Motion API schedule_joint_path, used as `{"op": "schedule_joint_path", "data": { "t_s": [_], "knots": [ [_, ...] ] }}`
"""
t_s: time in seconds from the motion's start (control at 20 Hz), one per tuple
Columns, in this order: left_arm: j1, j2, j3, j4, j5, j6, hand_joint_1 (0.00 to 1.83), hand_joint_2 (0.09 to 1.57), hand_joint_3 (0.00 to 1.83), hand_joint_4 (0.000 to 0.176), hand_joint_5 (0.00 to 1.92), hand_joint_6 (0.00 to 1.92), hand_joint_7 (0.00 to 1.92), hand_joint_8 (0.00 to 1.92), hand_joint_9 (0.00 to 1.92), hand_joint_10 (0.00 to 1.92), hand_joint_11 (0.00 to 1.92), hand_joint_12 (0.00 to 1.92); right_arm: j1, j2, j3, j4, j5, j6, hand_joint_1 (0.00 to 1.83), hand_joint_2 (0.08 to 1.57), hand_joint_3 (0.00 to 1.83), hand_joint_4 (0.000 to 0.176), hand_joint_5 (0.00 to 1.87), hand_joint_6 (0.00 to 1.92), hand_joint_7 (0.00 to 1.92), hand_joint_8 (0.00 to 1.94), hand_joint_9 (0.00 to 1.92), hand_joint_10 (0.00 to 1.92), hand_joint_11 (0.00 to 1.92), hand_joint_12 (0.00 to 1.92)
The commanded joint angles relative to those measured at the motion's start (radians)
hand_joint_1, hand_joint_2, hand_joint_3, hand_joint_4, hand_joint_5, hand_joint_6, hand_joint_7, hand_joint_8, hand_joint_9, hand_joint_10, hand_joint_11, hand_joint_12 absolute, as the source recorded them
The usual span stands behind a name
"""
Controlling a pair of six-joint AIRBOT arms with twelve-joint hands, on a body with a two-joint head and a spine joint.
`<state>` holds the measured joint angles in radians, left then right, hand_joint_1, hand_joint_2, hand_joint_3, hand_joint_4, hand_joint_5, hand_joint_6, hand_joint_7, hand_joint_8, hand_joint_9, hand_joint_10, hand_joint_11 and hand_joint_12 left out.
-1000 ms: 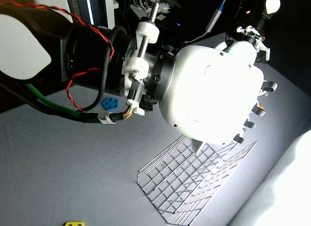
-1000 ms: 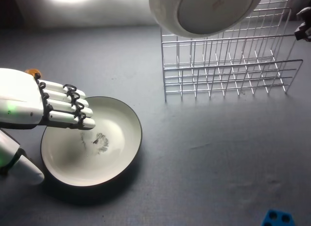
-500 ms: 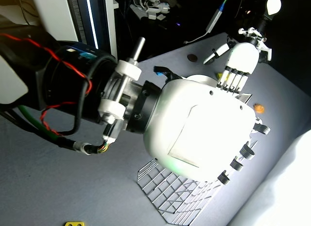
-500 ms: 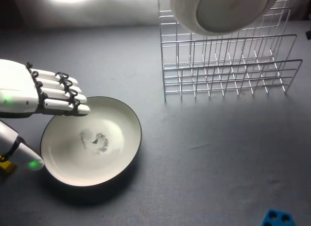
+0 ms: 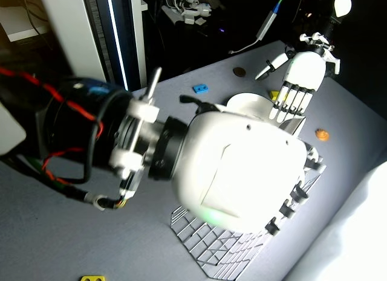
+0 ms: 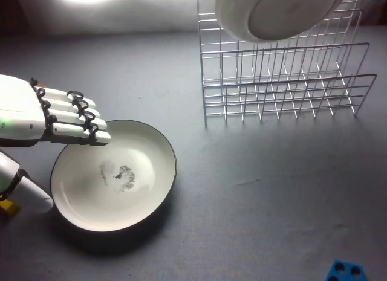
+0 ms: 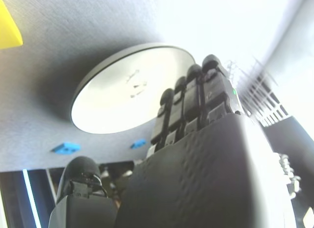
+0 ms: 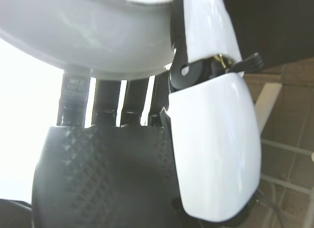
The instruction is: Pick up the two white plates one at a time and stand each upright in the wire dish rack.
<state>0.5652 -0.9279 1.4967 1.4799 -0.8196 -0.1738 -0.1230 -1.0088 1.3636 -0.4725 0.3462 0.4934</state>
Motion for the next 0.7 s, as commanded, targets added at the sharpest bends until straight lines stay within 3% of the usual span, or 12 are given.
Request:
{"op": "schedule_joint_path", "data": {
  "t_s": [0.0,0.25,0.3,0.65],
  "knots": [
    [-0.004,0.014,0.006,-0.055,-0.028,-0.004,0.00,1.04,0.00,0.000,0.00,0.00,0.00,0.00,0.00,0.00,0.00,0.00,0.014,0.004,0.010,0.048,0.100,0.035,1.39,1.06,0.00,0.000,1.03,0.90,1.13,0.71,1.05,0.94,0.87,1.02],
    [0.021,0.016,0.007,-0.055,-0.034,-0.018,0.00,1.04,0.00,0.000,0.00,0.00,0.00,0.00,0.00,0.00,0.00,0.00,0.015,-0.016,0.041,0.048,0.004,0.064,1.39,1.07,0.00,0.000,1.01,0.94,1.10,0.75,1.02,0.98,0.86,1.01],
    [0.024,0.016,0.007,-0.055,-0.034,-0.019,0.00,1.04,0.00,0.000,0.00,0.00,0.00,0.00,0.00,0.00,0.00,0.00,0.012,-0.020,0.047,0.048,0.000,0.068,1.39,1.05,0.00,0.000,1.04,0.89,1.15,0.67,1.07,0.90,0.90,1.00],
    [0.048,0.010,0.013,-0.055,-0.035,-0.024,0.00,1.04,0.00,0.000,0.00,0.00,0.00,0.00,0.00,0.00,0.00,0.00,-0.013,-0.054,0.096,0.048,-0.001,0.076,1.39,1.06,0.00,0.000,1.00,0.91,1.11,0.77,1.03,0.97,0.86,1.02]
  ]
}}
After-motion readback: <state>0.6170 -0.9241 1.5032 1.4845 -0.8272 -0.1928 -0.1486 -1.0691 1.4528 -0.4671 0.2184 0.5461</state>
